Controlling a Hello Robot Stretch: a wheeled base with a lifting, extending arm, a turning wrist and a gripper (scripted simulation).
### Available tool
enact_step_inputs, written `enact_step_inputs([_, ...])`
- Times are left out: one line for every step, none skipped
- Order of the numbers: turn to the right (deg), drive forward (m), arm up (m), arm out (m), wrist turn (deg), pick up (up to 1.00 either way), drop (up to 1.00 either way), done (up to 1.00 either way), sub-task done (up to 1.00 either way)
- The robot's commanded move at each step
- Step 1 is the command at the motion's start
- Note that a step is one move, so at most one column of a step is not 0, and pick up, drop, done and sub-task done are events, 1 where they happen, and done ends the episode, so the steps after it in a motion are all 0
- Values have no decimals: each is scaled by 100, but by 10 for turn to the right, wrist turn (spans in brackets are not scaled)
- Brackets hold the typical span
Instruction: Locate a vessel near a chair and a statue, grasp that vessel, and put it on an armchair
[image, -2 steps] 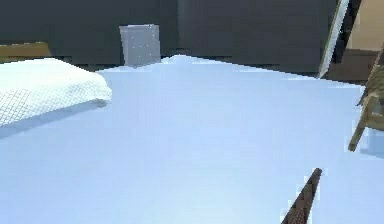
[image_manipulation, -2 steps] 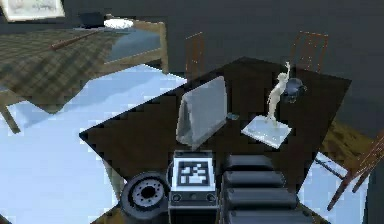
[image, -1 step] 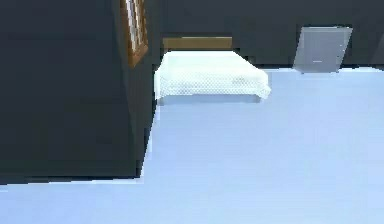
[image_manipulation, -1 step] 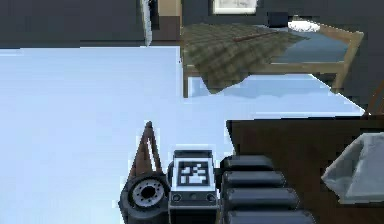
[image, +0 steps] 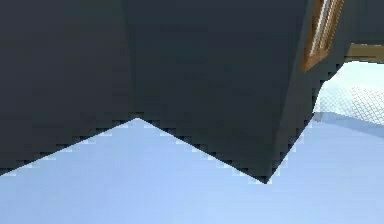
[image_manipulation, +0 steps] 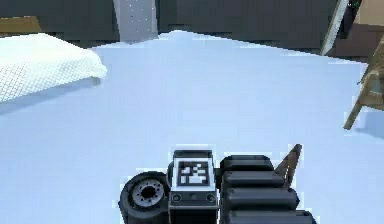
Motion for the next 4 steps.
enact_step_inputs([-150,0,0,0,0,0,0,0,0])
enact_step_inputs([0,10,0,0,0,0,0,0,0])
enact_step_inputs([450,0,0,0,0,0,0,0,0])
enact_step_inputs([390,0,0,0,0,0,0,0,0])
